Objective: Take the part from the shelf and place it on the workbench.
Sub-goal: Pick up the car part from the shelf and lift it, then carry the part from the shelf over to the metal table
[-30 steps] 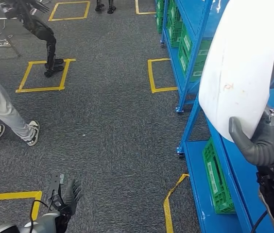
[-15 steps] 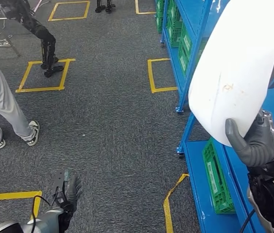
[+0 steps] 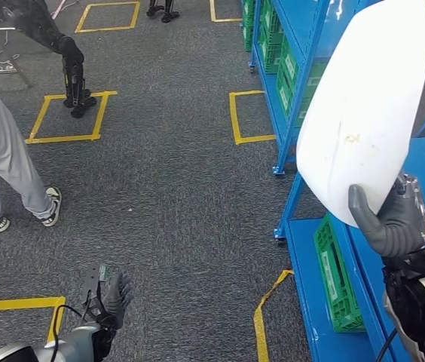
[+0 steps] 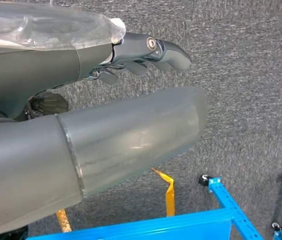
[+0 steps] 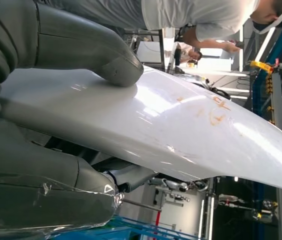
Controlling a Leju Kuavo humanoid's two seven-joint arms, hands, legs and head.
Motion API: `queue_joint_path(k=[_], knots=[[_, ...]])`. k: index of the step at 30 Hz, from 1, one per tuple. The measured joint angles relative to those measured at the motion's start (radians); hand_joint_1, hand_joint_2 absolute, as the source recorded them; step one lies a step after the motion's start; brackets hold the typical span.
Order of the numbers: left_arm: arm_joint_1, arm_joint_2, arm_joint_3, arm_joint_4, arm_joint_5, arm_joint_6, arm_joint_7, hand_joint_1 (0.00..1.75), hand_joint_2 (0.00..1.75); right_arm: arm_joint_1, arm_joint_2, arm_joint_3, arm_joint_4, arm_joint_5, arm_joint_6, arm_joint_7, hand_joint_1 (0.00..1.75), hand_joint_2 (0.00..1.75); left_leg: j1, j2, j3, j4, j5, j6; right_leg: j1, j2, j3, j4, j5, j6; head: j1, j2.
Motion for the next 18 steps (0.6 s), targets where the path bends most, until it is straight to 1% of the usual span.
queue_joint_path(k=[5,10,11,15,16,18], knots=[[0.000,-0.001,0.000,0.000,0.007,-0.009,0.015,0.00,0.00,0.024,0.000,-0.010,0.010,0.010,0.003,-0.018,1.75,1.75,-0.002,0.000,0.000,0.000,-0.001,0.000,-0.001,0.000,0.000,0.000,0.000,0.000,0.000,0.000],[-0.006,-0.002,0.000,0.000,0.008,-0.012,0.044,0.00,0.00,0.041,0.000,-0.019,0.012,0.055,0.021,-0.018,1.75,1.75,-0.004,0.000,-0.001,0.003,-0.003,0.003,-0.002,0.000,0.000,0.000,-0.001,0.001,0.000,0.000],[-0.008,-0.003,0.000,0.000,0.008,-0.014,0.051,0.00,0.00,0.043,0.000,-0.020,0.013,0.060,0.035,-0.018,1.75,1.75,-0.004,0.000,-0.002,0.005,-0.003,0.004,-0.002,0.000,0.000,0.000,-0.001,0.002,0.000,0.000],[-0.019,-0.004,0.000,0.000,0.010,-0.021,0.070,0.00,0.00,0.045,0.005,-0.020,0.016,0.049,0.148,-0.024,1.75,1.75,-0.005,0.000,-0.005,0.011,-0.008,0.011,-0.003,0.000,0.001,-0.001,-0.002,0.007,0.000,0.000],[-0.022,-0.004,0.000,0.000,0.010,-0.021,0.072,0.00,0.00,0.045,0.006,-0.019,0.016,0.050,0.160,-0.023,1.75,1.75,-0.005,0.000,-0.004,0.010,-0.008,0.012,-0.003,0.000,0.002,-0.003,-0.002,0.010,0.000,0.000],[-0.025,-0.006,0.000,0.000,0.011,-0.021,0.072,0.00,0.00,0.046,0.009,-0.019,0.016,0.055,0.169,-0.022,1.75,1.75,0.003,0.001,0.004,-0.001,-0.005,0.018,-0.001,0.000,0.002,-0.001,-0.008,0.015,-0.001,0.000]])
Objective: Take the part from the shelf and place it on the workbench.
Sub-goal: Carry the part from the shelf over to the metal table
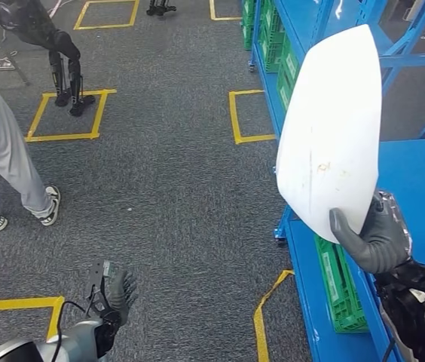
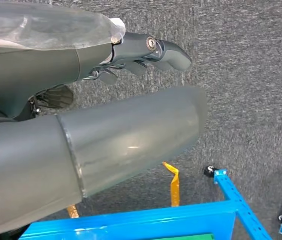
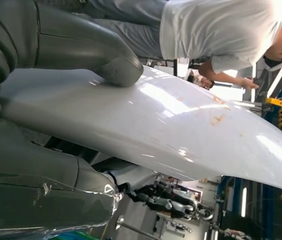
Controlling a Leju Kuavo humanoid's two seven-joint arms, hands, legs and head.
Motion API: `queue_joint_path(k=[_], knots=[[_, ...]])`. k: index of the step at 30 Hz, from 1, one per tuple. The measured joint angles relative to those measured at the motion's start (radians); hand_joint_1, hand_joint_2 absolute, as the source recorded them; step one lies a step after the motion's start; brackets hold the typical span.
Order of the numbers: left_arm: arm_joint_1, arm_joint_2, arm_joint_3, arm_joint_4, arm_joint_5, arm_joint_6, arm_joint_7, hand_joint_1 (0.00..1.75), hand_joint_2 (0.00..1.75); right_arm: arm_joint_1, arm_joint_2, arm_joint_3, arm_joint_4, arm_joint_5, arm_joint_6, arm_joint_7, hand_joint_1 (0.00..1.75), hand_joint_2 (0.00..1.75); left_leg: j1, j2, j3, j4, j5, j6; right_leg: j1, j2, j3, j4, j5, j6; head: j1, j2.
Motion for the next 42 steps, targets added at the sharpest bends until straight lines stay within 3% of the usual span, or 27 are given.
queue_joint_path(k=[2,4,5,6,7,8,9,11,13,15,17,19,21,22,23,25,26,28,29,31,33,34,36,38,39,40,42], knots=[[-0.002,-0.002,0.000,0.000,0.000,0.000,0.000,0.00,0.00,0.001,0.001,-0.001,0.000,0.001,0.002,0.000,1.75,1.75,0.009,0.002,0.012,-0.012,0.003,0.005,0.000,-0.001,-0.031,0.068,-0.040,0.007,0.005,0.000],[-0.003,-0.003,0.000,0.000,0.001,-0.001,0.000,0.00,0.00,0.003,0.001,-0.001,0.002,0.004,0.004,0.001,1.75,1.75,0.010,0.003,0.016,-0.014,0.001,0.008,-0.004,-0.002,-0.107,0.220,-0.107,0.013,0.011,0.000],[-0.003,-0.004,0.000,0.000,0.002,-0.002,0.000,0.00,0.00,0.005,0.001,-0.001,0.002,0.006,0.004,0.003,1.75,1.75,0.010,0.001,0.016,-0.014,0.000,0.008,-0.007,-0.002,-0.143,0.289,-0.129,0.016,0.012,0.000],[-0.003,-0.005,0.000,0.000,0.004,-0.004,0.000,0.00,0.00,0.008,0.001,0.000,0.003,0.010,0.004,0.004,1.75,1.75,0.011,-0.002,0.018,-0.013,-0.001,0.006,-0.010,-0.002,-0.166,0.325,-0.132,0.019,0.012,0.000],[-0.002,-0.006,0.000,0.000,0.006,-0.006,0.001,0.00,0.00,0.010,0.001,0.000,0.003,0.014,0.003,0.006,1.75,1.75,0.013,-0.007,0.019,-0.012,-0.004,0.003,-0.013,-0.002,-0.167,0.318,-0.114,0.021,0.012,0.000],[-0.002,-0.007,0.000,0.000,0.008,-0.009,0.001,0.00,0.00,0.011,0.001,0.000,0.003,0.018,0.002,0.007,1.75,1.75,0.016,-0.013,0.022,-0.011,-0.006,-0.001,-0.015,-0.002,-0.147,0.271,-0.079,0.023,0.012,0.000],[-0.002,-0.008,0.000,0.000,0.009,-0.011,0.001,0.00,0.00,0.011,0.001,0.000,0.003,0.022,-0.001,0.008,1.75,1.75,0.020,-0.020,0.025,-0.008,-0.010,-0.007,-0.019,0.002,-0.112,0.194,-0.034,0.025,0.013,0.000],[-0.003,-0.010,0.000,0.000,0.010,-0.014,0.003,0.00,0.00,0.011,0.001,0.000,0.003,0.029,-0.007,0.011,1.75,1.75,0.024,-0.032,0.023,0.002,-0.017,-0.021,-0.023,0.027,-0.047,0.061,0.014,0.027,0.015,0.000],[-0.005,-0.010,0.000,0.000,0.010,-0.017,0.005,0.00,0.00,0.010,0.001,0.000,0.003,0.035,-0.012,0.015,1.75,1.75,0.025,-0.043,0.015,0.007,-0.017,-0.035,-0.021,0.044,-0.023,0.016,0.016,0.021,0.016,0.000],[-0.004,-0.010,0.000,0.000,0.010,-0.018,0.008,0.00,0.00,0.009,0.001,0.000,0.003,0.039,-0.012,0.020,1.75,1.75,0.028,-0.055,0.011,0.003,-0.013,-0.048,-0.017,0.034,-0.021,0.016,0.017,0.006,0.015,0.000],[-0.004,-0.010,0.000,0.000,0.009,-0.018,0.011,0.00,0.00,0.006,0.001,0.000,0.002,0.042,-0.010,0.024,1.75,1.75,0.030,-0.036,0.002,0.022,-0.026,-0.057,-0.018,0.019,-0.018,0.013,0.018,-0.009,0.013,0.000],[-0.008,-0.010,0.000,0.000,0.008,-0.019,0.014,0.00,0.00,0.005,0.001,-0.001,0.001,0.044,-0.009,0.028,1.75,1.75,0.027,0.004,-0.050,0.128,-0.078,-0.061,-0.016,0.002,-0.016,0.009,0.019,-0.022,0.004,0.000],[-0.010,-0.010,0.000,0.000,0.007,-0.021,0.017,0.00,0.00,0.005,0.001,0.000,0.001,0.047,-0.007,0.032,1.75,1.75,0.026,0.020,-0.134,0.286,-0.141,-0.063,-0.011,-0.017,-0.016,0.009,0.016,-0.028,-0.004,0.000],[-0.008,-0.011,0.000,0.000,0.007,-0.023,0.018,0.00,0.00,0.006,0.001,0.000,0.001,0.048,-0.005,0.034,1.75,1.75,0.025,0.020,-0.162,0.335,-0.153,-0.062,-0.009,-0.025,-0.016,0.009,0.015,-0.030,-0.006,0.000],[-0.007,-0.011,0.000,0.000,0.007,-0.024,0.018,0.00,0.00,0.006,0.001,0.001,0.001,0.049,-0.002,0.036,1.75,1.75,0.025,0.020,-0.174,0.348,-0.146,-0.059,-0.006,-0.034,-0.015,0.009,0.014,-0.031,-0.007,0.000],[-0.006,-0.010,0.000,0.000,0.008,-0.027,0.018,0.00,0.00,0.006,0.002,0.002,0.000,0.051,0.001,0.039,1.75,1.75,0.021,0.025,-0.132,0.255,-0.084,-0.050,-0.002,-0.048,-0.010,0.009,0.011,-0.032,-0.009,0.000],[-0.007,-0.010,0.000,0.000,0.008,-0.029,0.018,0.00,0.00,0.006,0.002,0.003,0.000,0.052,0.002,0.039,1.75,1.75,0.017,0.037,-0.089,0.168,-0.045,-0.042,0.000,-0.055,-0.007,0.009,0.009,-0.031,-0.010,0.000],[-0.010,-0.010,0.000,0.000,0.008,-0.030,0.018,0.00,0.00,0.006,0.002,0.003,-0.003,0.053,0.004,0.040,1.75,1.75,0.004,0.065,-0.027,0.044,-0.005,-0.028,0.005,-0.067,-0.001,0.009,0.003,-0.025,-0.010,0.000],[-0.011,-0.009,0.000,0.000,0.008,-0.030,0.018,0.00,0.00,0.006,0.002,0.004,-0.004,0.054,0.004,0.040,1.75,1.75,-0.001,0.072,-0.013,0.016,0.000,-0.023,0.006,-0.072,0.001,0.008,0.000,-0.021,-0.009,0.000],[-0.011,-0.008,0.000,0.000,0.009,-0.030,0.018,0.00,0.00,0.006,0.002,0.006,-0.006,0.054,0.005,0.041,1.75,1.75,-0.004,0.057,-0.012,0.010,-0.001,-0.017,0.007,-0.083,0.005,0.005,-0.004,-0.011,-0.008,0.000],[-0.011,-0.009,0.000,0.000,0.010,-0.029,0.018,0.00,0.00,0.006,0.002,0.007,-0.007,0.056,0.007,0.041,1.75,1.75,0.003,0.043,-0.006,0.004,0.001,-0.008,0.004,-0.070,-0.002,0.026,-0.023,0.001,-0.005,0.000],[-0.011,-0.010,0.000,0.000,0.010,-0.029,0.018,0.00,0.00,0.006,0.002,0.007,-0.008,0.060,0.008,0.040,1.75,1.75,0.006,0.036,-0.002,0.001,0.002,-0.003,0.002,-0.052,-0.021,0.069,-0.048,0.006,0.000,0.000],[-0.012,-0.011,0.000,0.000,0.012,-0.027,0.018,0.00,0.00,0.008,0.002,0.008,-0.007,0.076,0.009,0.038,1.75,1.75,0.008,0.022,0.001,0.000,0.001,0.003,-0.001,-0.019,-0.090,0.213,-0.114,0.013,0.009,0.000],[-0.012,-0.012,0.000,0.000,0.014,-0.026,0.018,0.00,0.00,0.012,0.002,0.010,-0.006,0.096,0.004,0.038,1.75,1.75,0.007,0.005,0.002,0.001,-0.001,0.005,-0.001,-0.012,-0.156,0.333,-0.147,0.016,0.011,0.000],[-0.011,-0.013,0.000,0.000,0.015,-0.025,0.018,0.00,0.00,0.014,0.002,0.010,-0.005,0.105,0.001,0.037,1.75,1.75,0.007,-0.007,0.004,0.001,-0.002,0.005,-0.001,-0.011,-0.166,0.341,-0.134,0.016,0.012,0.000],[-0.011,-0.013,0.000,0.000,0.016,-0.024,0.018,0.00,0.00,0.015,0.002,0.011,-0.003,0.109,-0.001,0.035,1.75,1.75,0.007,-0.018,0.007,0.002,-0.003,0.004,-0.002,-0.010,-0.153,0.301,-0.100,0.013,0.012,0.000],[-0.010,-0.015,0.000,0.000,0.016,-0.023,0.018,0.00,0.00,0.014,0.002,0.011,-0.001,0.114,-0.002,0.032,1.75,1.75,0.007,-0.041,0.013,0.002,-0.008,0.000,-0.002,0.007,-0.093,0.151,-0.010,0.006,0.014,0.000]])
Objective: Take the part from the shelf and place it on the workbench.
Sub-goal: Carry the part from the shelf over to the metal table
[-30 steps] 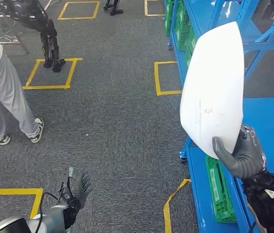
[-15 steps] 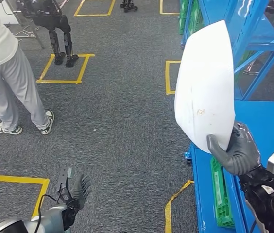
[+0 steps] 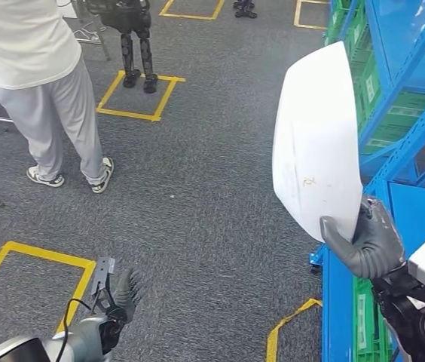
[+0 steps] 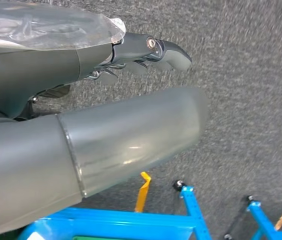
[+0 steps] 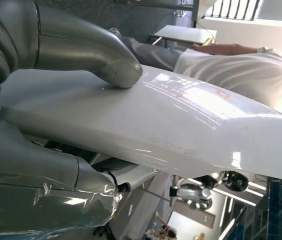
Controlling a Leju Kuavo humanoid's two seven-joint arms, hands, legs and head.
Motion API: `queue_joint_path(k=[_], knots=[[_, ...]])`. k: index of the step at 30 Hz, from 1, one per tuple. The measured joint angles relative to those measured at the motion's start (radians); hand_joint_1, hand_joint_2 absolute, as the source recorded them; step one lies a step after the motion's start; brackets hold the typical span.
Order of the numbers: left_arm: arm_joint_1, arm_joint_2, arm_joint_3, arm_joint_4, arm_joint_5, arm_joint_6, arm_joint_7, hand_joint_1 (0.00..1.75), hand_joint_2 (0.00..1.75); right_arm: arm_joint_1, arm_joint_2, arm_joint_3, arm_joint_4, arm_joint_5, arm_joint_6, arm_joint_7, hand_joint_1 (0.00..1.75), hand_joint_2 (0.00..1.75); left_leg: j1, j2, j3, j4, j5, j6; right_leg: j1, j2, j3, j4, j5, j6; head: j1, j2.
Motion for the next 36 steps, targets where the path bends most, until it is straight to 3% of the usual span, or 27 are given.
queue_joint_path(k=[2,5,7,9,10,12,13,14,17,19,21,22,23,25,27,28,30,32,33,34,36], knots=[[-0.001,-0.002,0.000,0.000,0.000,0.001,0.000,0.00,0.00,-0.001,0.000,0.001,0.002,0.002,0.000,-0.002,1.75,1.75,-0.002,-0.018,-0.004,0.005,-0.003,-0.007,-0.001,0.024,0.050,-0.108,0.039,-0.007,0.001,0.000],[0.000,-0.001,0.000,0.000,0.001,0.002,0.000,0.00,0.00,-0.001,0.001,0.005,0.007,0.011,-0.001,-0.008,1.75,1.75,-0.001,-0.037,-0.018,0.008,0.001,-0.021,0.001,0.023,0.063,-0.135,0.033,-0.015,0.001,0.000],[0.001,0.000,0.000,0.000,0.001,0.001,0.001,0.00,0.00,0.000,0.006,0.007,0.009,0.019,0.002,-0.020,1.75,1.75,0.000,-0.015,-0.026,0.024,-0.010,-0.032,-0.002,0.009,0.067,-0.140,0.034,-0.024,0.000,0.000],[-0.002,-0.001,0.000,0.000,0.001,0.001,0.002,0.00,0.00,0.003,0.013,0.011,0.013,0.013,0.015,-0.038,1.75,1.75,0.000,0.032,-0.067,0.108,-0.056,-0.043,-0.003,-0.008,0.072,-0.146,0.035,-0.034,-0.005,0.000],[-0.005,-0.001,0.000,0.000,0.000,0.001,0.004,0.00,0.00,0.005,0.017,0.013,0.017,0.007,0.024,-0.045,1.75,1.75,0.000,0.049,-0.102,0.177,-0.086,-0.047,-0.002,-0.016,0.072,-0.146,0.034,-0.038,-0.008,0.000],[-0.007,-0.004,0.000,0.000,0.000,0.001,0.008,0.00,0.00,0.010,0.025,0.021,0.026,-0.004,0.043,-0.058,1.75,1.75,0.002,0.058,-0.168,0.296,-0.124,-0.051,-0.001,-0.034,0.072,-0.146,0.032,-0.042,-0.011,0.000],[-0.007,-0.005,0.000,0.000,0.000,0.001,0.010,0.00,0.00,0.012,0.029,0.026,0.032,-0.008,0.053,-0.064,1.75,1.75,0.002,0.060,-0.181,0.314,-0.119,-0.052,-0.001,-0.042,0.072,-0.146,0.031,-0.042,-0.012,0.000],[-0.008,-0.006,0.000,0.001,0.000,0.001,0.011,0.00,0.00,0.013,0.033,0.030,0.039,-0.012,0.062,-0.070,1.75,1.75,0.003,0.061,-0.172,0.289,-0.096,-0.051,-0.001,-0.050,0.073,-0.145,0.030,-0.042,-0.013,0.000],[-0.015,-0.006,0.000,0.001,0.000,0.002,0.014,0.00,0.00,0.009,0.050,0.045,0.067,-0.024,0.080,-0.095,1.75,1.75,-0.003,0.096,-0.071,0.081,0.000,-0.038,0.004,-0.073,0.079,-0.144,0.024,-0.034,-0.017,0.000],[-0.021,-0.007,0.000,0.001,0.001,0.001,0.015,0.00,0.00,0.004,0.063,0.052,0.093,-0.032,0.082,-0.118,1.75,1.75,-0.011,0.110,-0.040,0.014,0.015,-0.026,0.009,-0.087,0.082,-0.144,0.019,-0.025,-0.017,0.000],[-0.022,-0.008,0.000,0.001,0.001,0.001,0.018,0.00,0.00,-0.003,0.075,0.058,0.123,-0.036,0.082,-0.138,1.75,1.75,-0.011,0.093,-0.038,0.009,0.015,-0.015,0.009,-0.098,0.084,-0.144,0.013,-0.015,-0.015,0.000],[-0.022,-0.009,0.000,0.001,0.001,0.001,0.019,0.00,0.00,-0.007,0.080,0.060,0.137,-0.037,0.082,-0.146,1.75,1.75,-0.008,0.085,-0.036,0.007,0.017,-0.011,0.008,-0.088,0.081,-0.136,0.004,-0.009,-0.014,0.000],[-0.023,-0.009,0.000,0.001,0.002,0.001,0.019,0.00,0.00,-0.011,0.084,0.062,0.149,-0.038,0.082,-0.152,1.75,1.75,-0.005,0.077,-0.034,0.004,0.018,-0.005,0.006,-0.072,0.070,-0.110,-0.013,-0.003,-0.012,0.000],[-0.026,-0.011,0.000,0.001,0.001,0.001,0.020,0.00,0.00,-0.018,0.089,0.066,0.169,-0.039,0.083,-0.164,1.75,1.75,-0.002,0.062,-0.032,0.002,0.019,0.004,0.002,-0.033,0.016,0.007,-0.073,0.004,-0.006,0.000],[-0.027,-0.012,0.000,0.001,0.002,0.002,0.020,0.00,0.00,-0.020,0.093,0.070,0.191,-0.039,0.087,-0.180,1.75,1.75,-0.003,0.044,-0.031,0.002,0.019,0.007,0.001,-0.021,-0.054,0.148,-0.126,0.007,-0.004,0.000],[-0.027,-0.013,0.000,0.001,0.003,0.002,0.020,0.00,0.00,-0.022,0.096,0.072,0.202,-0.037,0.092,-0.188,1.75,1.75,-0.003,0.033,-0.031,0.003,0.018,0.007,0.001,-0.020,-0.074,0.184,-0.129,0.008,-0.003,0.000],[-0.026,-0.013,0.000,0.001,0.005,0.002,0.021,0.00,0.00,-0.032,0.103,0.078,0.221,-0.034,0.104,-0.198,1.75,1.75,-0.003,0.015,-0.029,0.005,0.017,0.006,0.000,-0.018,-0.066,0.147,-0.084,0.005,-0.002,0.000],[-0.026,-0.014,0.000,0.001,0.008,0.001,0.021,0.00,0.00,-0.047,0.114,0.087,0.234,-0.030,0.113,-0.202,1.75,1.75,-0.003,-0.002,-0.025,0.007,0.013,0.001,0.000,-0.001,-0.005,0.003,-0.003,-0.003,-0.002,0.000],[-0.027,-0.014,0.000,0.001,0.009,0.001,0.021,0.00,0.00,-0.053,0.119,0.092,0.239,-0.030,0.115,-0.203,1.75,1.75,-0.004,-0.009,-0.026,0.010,0.011,-0.003,-0.001,0.013,0.026,-0.060,0.021,-0.007,-0.002,0.000],[-0.027,-0.014,0.000,0.001,0.010,0.001,0.020,0.00,0.00,-0.058,0.126,0.098,0.244,-0.029,0.116,-0.204,1.75,1.75,-0.003,-0.016,-0.029,0.013,0.011,-0.008,-0.001,0.025,0.049,-0.107,0.036,-0.010,-0.002,0.000],[-0.026,-0.013,0.000,0.001,0.011,0.001,0.020,0.00,0.00,-0.061,0.135,0.105,0.253,-0.029,0.118,-0.204,1.75,1.75,0.001,-0.028,-0.037,0.015,0.014,-0.018,0.003,0.029,0.061,-0.128,0.031,-0.015,-0.003,0.000]])
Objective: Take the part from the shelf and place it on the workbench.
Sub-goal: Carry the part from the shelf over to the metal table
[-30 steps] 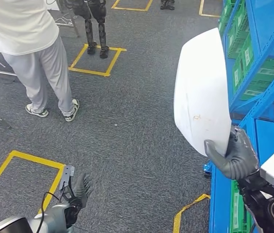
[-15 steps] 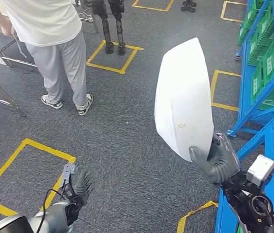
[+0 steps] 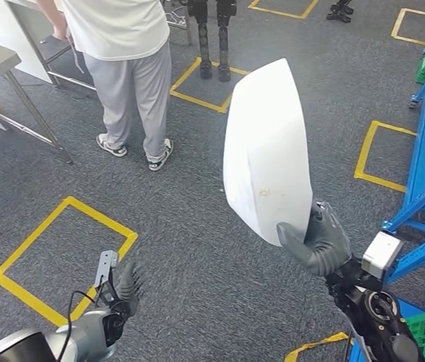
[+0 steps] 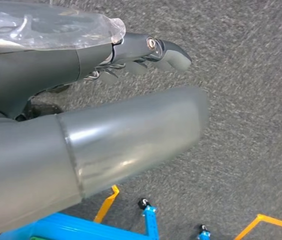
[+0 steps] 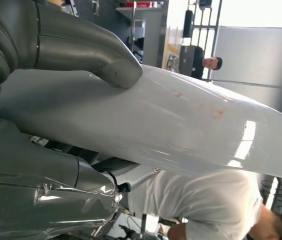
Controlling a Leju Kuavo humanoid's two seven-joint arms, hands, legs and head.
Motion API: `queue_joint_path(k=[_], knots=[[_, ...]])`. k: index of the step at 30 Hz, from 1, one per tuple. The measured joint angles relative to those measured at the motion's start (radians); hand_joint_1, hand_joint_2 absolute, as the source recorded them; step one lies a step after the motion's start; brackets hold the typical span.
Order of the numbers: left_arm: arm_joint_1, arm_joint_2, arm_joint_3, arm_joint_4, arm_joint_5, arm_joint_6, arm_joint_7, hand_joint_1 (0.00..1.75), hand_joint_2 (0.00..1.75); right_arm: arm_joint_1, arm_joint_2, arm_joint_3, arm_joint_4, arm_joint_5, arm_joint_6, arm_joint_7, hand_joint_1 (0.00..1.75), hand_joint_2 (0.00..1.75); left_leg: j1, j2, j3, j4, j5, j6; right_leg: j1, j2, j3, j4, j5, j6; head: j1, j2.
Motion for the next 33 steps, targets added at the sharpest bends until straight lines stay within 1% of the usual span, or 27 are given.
queue_joint_path(k=[2,3,4,6,7,8,9,10,11,12,13,14,15,17,18,20,22,23,24,25,26,27,28,29,30,31,33], knots=[[0.005,0.002,0.000,0.000,0.002,0.000,-0.001,0.00,0.00,-0.002,0.007,0.004,0.006,-0.004,0.008,0.001,1.75,1.75,0.002,-0.006,-0.001,0.000,0.000,-0.011,-0.001,-0.013,0.005,-0.007,0.001,-0.010,0.000,0.000],[0.007,0.004,0.000,0.000,0.004,0.001,-0.002,0.00,0.00,-0.005,0.010,0.008,0.007,-0.007,0.013,0.002,1.75,1.75,0.000,0.008,-0.007,0.015,-0.011,-0.016,-0.004,-0.020,0.009,-0.013,0.004,-0.016,-0.003,0.000],[0.007,0.006,0.000,0.000,0.006,0.002,-0.004,0.00,0.00,-0.008,0.014,0.012,0.009,-0.007,0.017,0.005,1.75,1.75,-0.001,0.028,-0.024,0.051,-0.032,-0.022,-0.006,-0.028,0.012,-0.020,0.006,-0.023,-0.008,0.000],[0.007,0.009,0.000,0.001,0.010,0.006,-0.011,0.00,0.00,-0.010,0.018,0.024,0.010,-0.004,0.019,0.014,1.75,1.75,0.000,0.075,-0.091,0.182,-0.095,-0.032,-0.005,-0.044,0.014,-0.024,0.008,-0.031,-0.020,0.000],[0.010,0.010,0.000,0.001,0.011,0.008,-0.014,0.00,0.00,-0.009,0.019,0.030,0.010,-0.001,0.018,0.018,1.75,1.75,0.002,0.084,-0.126,0.250,-0.121,-0.036,-0.003,-0.052,0.014,-0.024,0.008,-0.032,-0.022,0.000],[0.014,0.010,0.000,0.001,0.011,0.010,-0.017,0.00,0.00,-0.007,0.019,0.036,0.010,0.000,0.017,0.021,1.75,1.75,0.003,0.087,-0.150,0.294,-0.132,-0.039,-0.002,-0.061,0.014,-0.024,0.007,-0.032,-0.023,0.000],[0.018,0.011,0.000,0.001,0.011,0.012,-0.019,0.00,0.00,-0.006,0.019,0.041,0.009,0.001,0.016,0.023,1.75,1.75,0.004,0.089,-0.154,0.298,-0.125,-0.040,-0.002,-0.068,0.013,-0.024,0.007,-0.032,-0.025,0.000],[0.022,0.013,0.000,0.001,0.011,0.013,-0.021,0.00,0.00,-0.005,0.020,0.046,0.009,0.002,0.015,0.025,1.75,1.75,0.005,0.090,-0.137,0.265,-0.102,-0.039,-0.002,-0.076,0.013,-0.024,0.006,-0.031,-0.026,0.000],[0.023,0.015,0.000,0.001,0.011,0.013,-0.021,0.00,0.00,-0.005,0.020,0.050,0.009,0.003,0.014,0.025,1.75,1.75,0.005,0.093,-0.100,0.197,-0.067,-0.037,-0.001,-0.083,0.014,-0.023,0.005,-0.029,-0.027,0.000],[0.024,0.018,0.000,0.001,0.011,0.014,-0.022,0.00,0.00,-0.005,0.021,0.054,0.008,0.003,0.013,0.025,1.75,1.75,0.004,0.104,-0.056,0.113,-0.036,-0.033,-0.001,-0.090,0.016,-0.023,0.004,-0.027,-0.029,0.000],[0.023,0.019,0.000,0.001,0.011,0.014,-0.022,0.00,0.00,-0.005,0.022,0.057,0.007,0.003,0.013,0.025,1.75,1.75,0.000,0.114,-0.020,0.046,-0.013,-0.028,0.001,-0.095,0.017,-0.024,0.003,-0.024,-0.030,0.000],[0.023,0.020,0.000,0.001,0.011,0.014,-0.023,0.00,0.00,-0.006,0.023,0.059,0.007,0.003,0.012,0.025,1.75,1.75,-0.003,0.122,0.004,0.002,-0.001,-0.022,0.002,-0.100,0.018,-0.024,0.001,-0.020,-0.030,0.000],[0.022,0.021,0.000,0.001,0.011,0.015,-0.024,0.00,0.00,-0.006,0.025,0.061,0.006,0.003,0.011,0.026,1.75,1.75,-0.007,0.127,0.013,-0.017,0.000,-0.016,0.004,-0.103,0.020,-0.025,0.000,-0.015,-0.030,0.000],[0.024,0.022,0.000,0.001,0.010,0.018,-0.025,0.00,0.00,-0.006,0.026,0.066,0.006,0.003,0.011,0.026,1.75,1.75,-0.010,0.117,0.013,-0.015,-0.001,-0.006,0.005,-0.110,0.024,-0.026,-0.002,-0.006,-0.027,0.000],[0.025,0.023,0.000,0.001,0.010,0.020,-0.025,0.00,0.00,-0.006,0.026,0.068,0.006,0.002,0.011,0.026,1.75,1.75,-0.007,0.111,0.014,-0.015,-0.001,0.000,0.004,-0.110,0.024,-0.025,-0.006,0.001,-0.025,0.000],[0.026,0.024,0.000,0.001,0.010,0.024,-0.025,0.00,0.00,-0.006,0.027,0.072,0.004,-0.005,0.013,0.029,1.75,1.75,-0.002,0.101,0.019,-0.019,0.001,0.011,0.002,-0.090,0.009,0.014,-0.035,0.011,-0.019,0.000],[0.025,0.023,0.000,0.001,0.010,0.028,-0.025,0.00,0.00,-0.004,0.027,0.077,0.002,-0.013,0.018,0.033,1.75,1.75,0.000,0.090,0.021,-0.021,0.001,0.019,0.000,-0.061,-0.048,0.142,-0.102,0.016,-0.012,0.000],[0.025,0.023,0.000,0.001,0.010,0.030,-0.026,0.00,0.00,-0.002,0.027,0.081,0.002,-0.017,0.021,0.035,1.75,1.75,0.000,0.084,0.021,-0.020,0.001,0.021,0.000,-0.055,-0.081,0.214,-0.132,0.017,-0.009,0.000],[0.027,0.023,0.000,0.001,0.010,0.031,-0.027,0.00,0.00,0.000,0.027,0.085,0.002,-0.025,0.025,0.037,1.75,1.75,-0.001,0.077,0.021,-0.020,0.000,0.022,0.000,-0.051,-0.112,0.277,-0.152,0.017,-0.008,0.000],[0.028,0.023,0.000,0.001,0.010,0.031,-0.028,0.00,0.00,0.002,0.027,0.089,0.002,-0.035,0.030,0.039,1.75,1.75,-0.001,0.068,0.021,-0.019,0.000,0.022,0.000,-0.050,-0.123,0.295,-0.147,0.016,-0.008,0.000],[0.029,0.023,0.000,0.001,0.010,0.031,-0.030,0.00,0.00,0.003,0.027,0.093,0.003,-0.044,0.034,0.041,1.75,1.75,-0.001,0.059,0.023,-0.019,-0.001,0.021,-0.001,-0.048,-0.116,0.276,-0.124,0.015,-0.007,0.000],[0.030,0.022,0.000,0.001,0.011,0.030,-0.032,0.00,0.00,0.002,0.027,0.096,0.003,-0.053,0.038,0.044,1.75,1.75,-0.001,0.048,0.025,-0.018,-0.002,0.020,-0.001,-0.045,-0.092,0.219,-0.084,0.012,-0.007,0.000],[0.030,0.021,0.000,0.001,0.011,0.028,-0.035,0.00,0.00,0.000,0.027,0.100,0.003,-0.060,0.042,0.047,1.75,1.75,-0.001,0.038,0.027,-0.017,-0.003,0.018,-0.001,-0.034,-0.056,0.138,-0.042,0.007,-0.006,0.000],[0.030,0.020,0.000,0.001,0.012,0.024,-0.039,0.00,0.00,-0.002,0.027,0.103,0.003,-0.066,0.045,0.050,1.75,1.75,-0.001,0.030,0.027,-0.016,-0.004,0.015,-0.002,-0.019,-0.023,0.067,-0.014,0.004,-0.006,0.000],[0.029,0.019,0.000,0.001,0.014,0.019,-0.044,0.00,0.00,-0.004,0.028,0.106,0.003,-0.070,0.048,0.052,1.75,1.75,-0.001,0.022,0.024,-0.013,-0.005,0.011,-0.002,-0.005,0.003,0.014,0.000,0.001,-0.005,0.000],[0.030,0.019,0.000,0.001,0.016,0.014,-0.048,0.00,0.00,-0.005,0.028,0.110,0.003,-0.073,0.050,0.054,1.75,1.75,0.000,0.017,0.019,-0.011,-0.004,0.006,-0.002,0.005,0.015,-0.010,0.000,-0.002,-0.006,0.000],[0.033,0.021,0.000,0.001,0.021,0.008,-0.054,0.00,0.00,-0.005,0.028,0.115,0.003,-0.076,0.052,0.058,1.75,1.75,0.004,0.005,0.011,-0.010,0.000,-0.005,0.002,0.002,0.022,-0.017,-0.005,-0.006,-0.005,0.000]])
